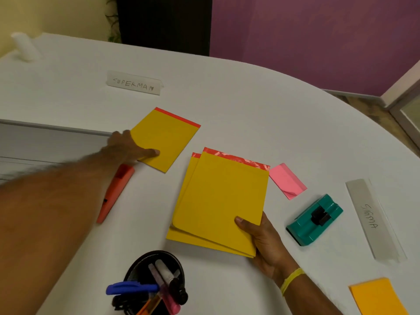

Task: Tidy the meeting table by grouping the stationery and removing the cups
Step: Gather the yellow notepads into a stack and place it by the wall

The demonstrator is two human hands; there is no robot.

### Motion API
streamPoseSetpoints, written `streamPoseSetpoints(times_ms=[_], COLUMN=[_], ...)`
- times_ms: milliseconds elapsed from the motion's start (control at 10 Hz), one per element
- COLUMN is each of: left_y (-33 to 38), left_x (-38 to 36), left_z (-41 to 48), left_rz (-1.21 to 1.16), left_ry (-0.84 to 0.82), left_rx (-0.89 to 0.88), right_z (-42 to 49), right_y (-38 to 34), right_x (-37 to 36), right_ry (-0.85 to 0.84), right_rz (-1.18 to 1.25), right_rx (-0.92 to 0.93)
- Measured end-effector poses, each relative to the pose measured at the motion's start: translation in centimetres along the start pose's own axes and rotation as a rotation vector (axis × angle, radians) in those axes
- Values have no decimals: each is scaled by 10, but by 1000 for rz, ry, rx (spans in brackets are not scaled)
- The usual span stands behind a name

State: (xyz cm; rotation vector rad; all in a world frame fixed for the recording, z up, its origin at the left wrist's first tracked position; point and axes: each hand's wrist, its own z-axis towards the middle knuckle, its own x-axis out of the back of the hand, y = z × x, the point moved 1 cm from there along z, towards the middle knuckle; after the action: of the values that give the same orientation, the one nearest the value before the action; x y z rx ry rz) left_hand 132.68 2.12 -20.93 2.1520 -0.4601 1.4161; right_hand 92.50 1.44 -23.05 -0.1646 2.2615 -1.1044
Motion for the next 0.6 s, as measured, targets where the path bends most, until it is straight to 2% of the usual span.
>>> streamPoseSetpoints(times_ms=[100,200,600], left_y=[-1,1,-6], left_x=[-7,-6,-11], left_z=[7,6,15], left_rz=[64,32,-231], left_ry=[34,61,87], left_rx=[24,40,30], right_z=[0,3,5], right_y=[4,6,9], right_x=[9,10,11], right_ry=[-1,9,40], right_rz=[-10,-12,17], right_rx=[-6,-2,-7])
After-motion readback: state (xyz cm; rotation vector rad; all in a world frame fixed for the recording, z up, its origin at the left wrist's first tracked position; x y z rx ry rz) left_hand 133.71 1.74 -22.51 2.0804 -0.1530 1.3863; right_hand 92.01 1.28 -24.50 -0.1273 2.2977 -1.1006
